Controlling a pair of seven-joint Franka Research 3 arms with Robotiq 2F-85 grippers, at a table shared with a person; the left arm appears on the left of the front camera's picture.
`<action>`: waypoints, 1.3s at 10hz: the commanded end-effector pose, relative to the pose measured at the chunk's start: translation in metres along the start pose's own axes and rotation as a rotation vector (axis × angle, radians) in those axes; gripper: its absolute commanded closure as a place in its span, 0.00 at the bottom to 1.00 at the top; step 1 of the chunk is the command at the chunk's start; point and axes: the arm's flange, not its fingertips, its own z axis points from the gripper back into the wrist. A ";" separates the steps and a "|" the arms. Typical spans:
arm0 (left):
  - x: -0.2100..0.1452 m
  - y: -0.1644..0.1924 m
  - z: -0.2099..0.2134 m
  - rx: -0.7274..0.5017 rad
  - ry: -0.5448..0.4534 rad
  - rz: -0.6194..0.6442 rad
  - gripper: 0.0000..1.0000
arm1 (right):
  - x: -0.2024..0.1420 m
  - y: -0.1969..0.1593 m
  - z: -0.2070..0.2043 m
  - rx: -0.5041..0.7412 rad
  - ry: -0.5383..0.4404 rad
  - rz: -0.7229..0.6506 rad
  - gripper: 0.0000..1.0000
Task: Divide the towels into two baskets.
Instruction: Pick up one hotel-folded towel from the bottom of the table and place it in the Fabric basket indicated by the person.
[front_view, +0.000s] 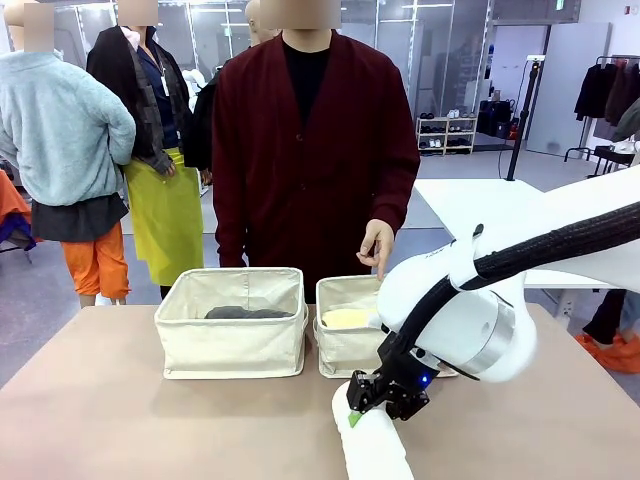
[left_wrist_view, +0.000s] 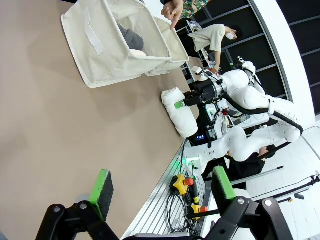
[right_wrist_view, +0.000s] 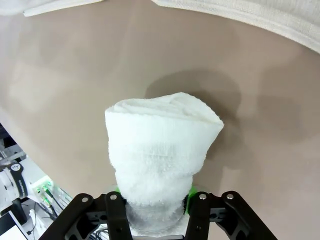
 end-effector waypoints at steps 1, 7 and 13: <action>-0.004 -0.005 0.000 0.001 -0.010 -0.006 0.00 | -0.008 0.017 0.035 -0.046 0.022 0.071 1.00; -0.004 -0.005 0.000 0.001 -0.010 -0.006 0.00 | 0.016 0.088 0.121 -0.132 0.299 0.894 1.00; -0.004 -0.005 0.000 0.001 -0.010 -0.006 0.00 | -0.003 0.114 0.119 -0.254 0.424 1.153 1.00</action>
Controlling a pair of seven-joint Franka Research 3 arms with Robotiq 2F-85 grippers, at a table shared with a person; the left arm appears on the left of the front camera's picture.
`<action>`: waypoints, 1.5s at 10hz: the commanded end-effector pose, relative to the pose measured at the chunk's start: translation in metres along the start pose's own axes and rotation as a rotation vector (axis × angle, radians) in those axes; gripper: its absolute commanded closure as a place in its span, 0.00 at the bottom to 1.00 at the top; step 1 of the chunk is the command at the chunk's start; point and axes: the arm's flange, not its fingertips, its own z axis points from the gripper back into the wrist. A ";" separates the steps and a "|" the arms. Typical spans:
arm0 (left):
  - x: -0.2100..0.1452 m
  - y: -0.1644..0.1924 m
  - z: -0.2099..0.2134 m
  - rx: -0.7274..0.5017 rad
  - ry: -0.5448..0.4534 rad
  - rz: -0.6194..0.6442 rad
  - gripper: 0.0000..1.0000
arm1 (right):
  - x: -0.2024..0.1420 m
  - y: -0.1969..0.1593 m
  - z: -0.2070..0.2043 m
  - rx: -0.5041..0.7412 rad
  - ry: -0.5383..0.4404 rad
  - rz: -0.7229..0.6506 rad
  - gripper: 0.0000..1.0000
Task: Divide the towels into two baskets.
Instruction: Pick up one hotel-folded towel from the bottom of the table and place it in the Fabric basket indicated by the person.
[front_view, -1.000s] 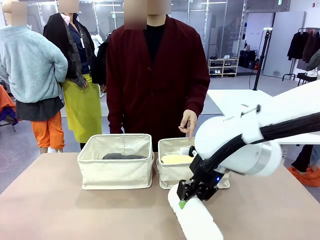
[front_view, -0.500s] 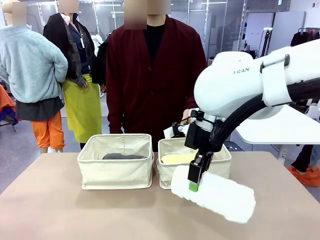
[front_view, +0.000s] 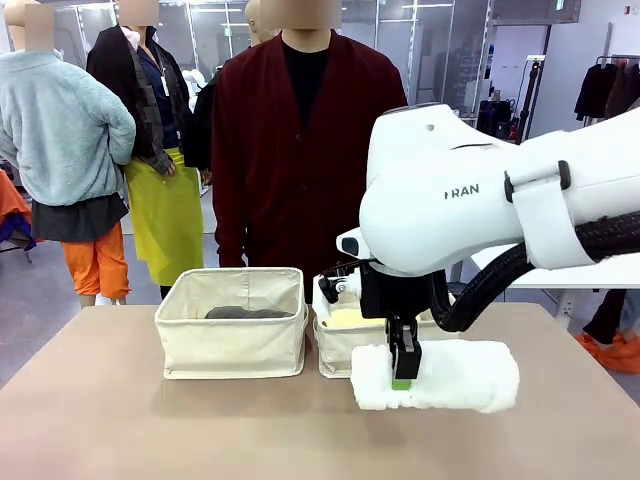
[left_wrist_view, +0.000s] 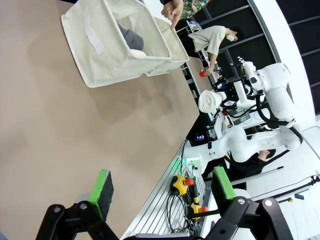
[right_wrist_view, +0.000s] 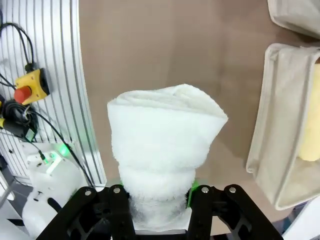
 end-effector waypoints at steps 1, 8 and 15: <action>-0.004 -0.005 0.000 0.001 -0.009 -0.007 0.00 | 0.001 -0.002 0.006 0.052 -0.045 -0.091 1.00; -0.004 -0.005 0.000 0.001 -0.009 -0.007 0.00 | 0.035 -0.087 0.056 -0.247 -0.032 0.111 0.63; -0.004 -0.005 0.000 0.001 -0.009 -0.007 0.00 | 0.046 -0.226 -0.003 -0.363 0.018 0.146 0.63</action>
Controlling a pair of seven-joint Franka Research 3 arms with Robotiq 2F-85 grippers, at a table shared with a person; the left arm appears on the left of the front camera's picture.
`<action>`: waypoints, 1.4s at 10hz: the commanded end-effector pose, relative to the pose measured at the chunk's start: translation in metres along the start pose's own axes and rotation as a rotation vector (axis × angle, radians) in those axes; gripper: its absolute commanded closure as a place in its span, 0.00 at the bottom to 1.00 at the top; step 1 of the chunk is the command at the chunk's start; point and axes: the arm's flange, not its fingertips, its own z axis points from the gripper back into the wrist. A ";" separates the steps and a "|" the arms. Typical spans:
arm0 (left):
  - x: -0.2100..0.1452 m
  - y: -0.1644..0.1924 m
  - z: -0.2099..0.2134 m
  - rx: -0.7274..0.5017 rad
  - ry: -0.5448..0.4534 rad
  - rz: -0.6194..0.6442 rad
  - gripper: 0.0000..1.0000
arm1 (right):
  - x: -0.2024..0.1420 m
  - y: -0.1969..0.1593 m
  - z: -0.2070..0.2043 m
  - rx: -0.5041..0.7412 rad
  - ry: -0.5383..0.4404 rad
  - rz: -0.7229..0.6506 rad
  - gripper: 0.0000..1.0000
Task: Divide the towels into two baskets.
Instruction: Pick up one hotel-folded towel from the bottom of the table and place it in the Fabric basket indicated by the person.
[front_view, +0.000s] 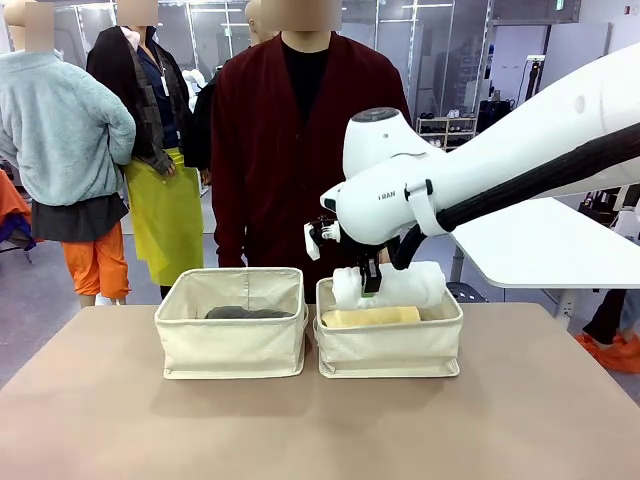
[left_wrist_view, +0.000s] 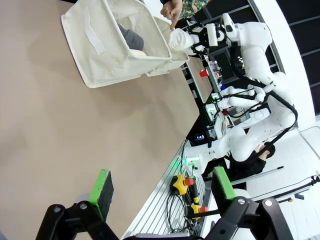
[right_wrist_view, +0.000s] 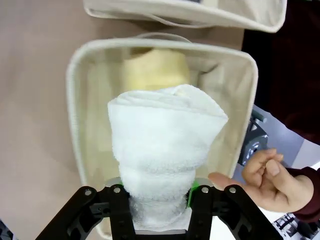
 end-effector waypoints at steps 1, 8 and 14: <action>-0.004 -0.005 0.000 0.001 -0.010 -0.006 0.00 | 0.006 -0.018 -0.005 -0.038 0.010 0.008 0.63; -0.004 -0.005 0.000 0.001 -0.010 -0.006 0.00 | 0.001 -0.020 -0.014 -0.026 0.035 -0.050 0.00; -0.004 -0.005 0.000 0.001 -0.010 -0.006 0.00 | -0.002 -0.024 -0.011 -0.024 0.007 -0.049 0.00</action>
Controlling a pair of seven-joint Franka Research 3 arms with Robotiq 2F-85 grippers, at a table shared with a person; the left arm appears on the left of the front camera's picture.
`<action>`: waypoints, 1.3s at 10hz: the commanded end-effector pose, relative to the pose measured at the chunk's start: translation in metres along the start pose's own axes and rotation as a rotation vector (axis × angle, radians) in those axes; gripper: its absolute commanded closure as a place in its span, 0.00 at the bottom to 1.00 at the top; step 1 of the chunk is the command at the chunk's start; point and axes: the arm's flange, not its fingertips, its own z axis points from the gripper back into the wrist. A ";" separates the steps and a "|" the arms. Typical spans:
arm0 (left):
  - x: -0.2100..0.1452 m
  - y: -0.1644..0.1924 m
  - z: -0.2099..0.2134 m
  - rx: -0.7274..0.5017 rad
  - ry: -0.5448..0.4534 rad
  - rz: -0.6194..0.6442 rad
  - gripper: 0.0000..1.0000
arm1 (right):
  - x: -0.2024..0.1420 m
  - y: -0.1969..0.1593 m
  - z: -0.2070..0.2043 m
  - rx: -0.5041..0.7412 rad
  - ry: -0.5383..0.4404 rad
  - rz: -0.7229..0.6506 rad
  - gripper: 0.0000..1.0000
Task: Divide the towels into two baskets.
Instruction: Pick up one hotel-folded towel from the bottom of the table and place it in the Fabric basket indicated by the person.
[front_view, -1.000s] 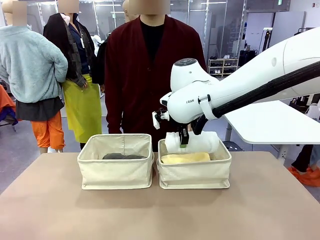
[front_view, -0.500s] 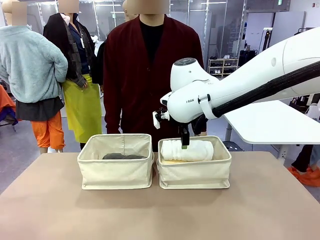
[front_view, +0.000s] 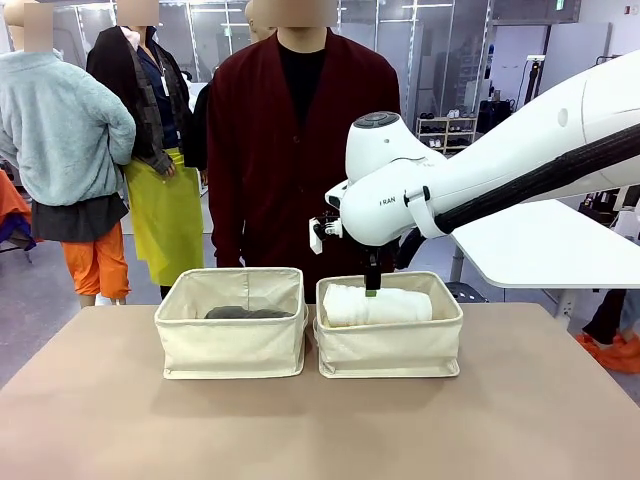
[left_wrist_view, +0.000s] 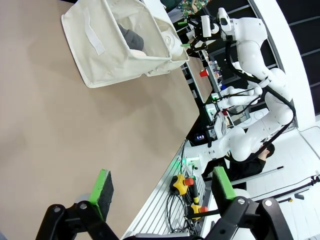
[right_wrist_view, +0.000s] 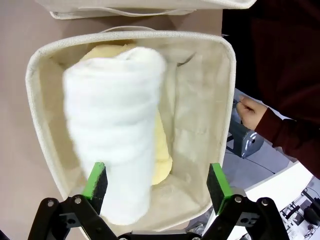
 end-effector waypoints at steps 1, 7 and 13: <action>-0.004 -0.005 0.000 0.001 -0.010 -0.006 0.00 | 0.003 -0.004 -0.002 0.006 0.005 0.025 0.00; -0.004 -0.005 0.000 0.001 -0.010 -0.006 0.00 | 0.003 -0.004 -0.002 0.006 0.005 0.025 0.00; -0.004 -0.005 0.000 0.001 -0.010 -0.006 0.00 | -0.115 0.050 0.053 0.157 -0.161 -0.228 0.00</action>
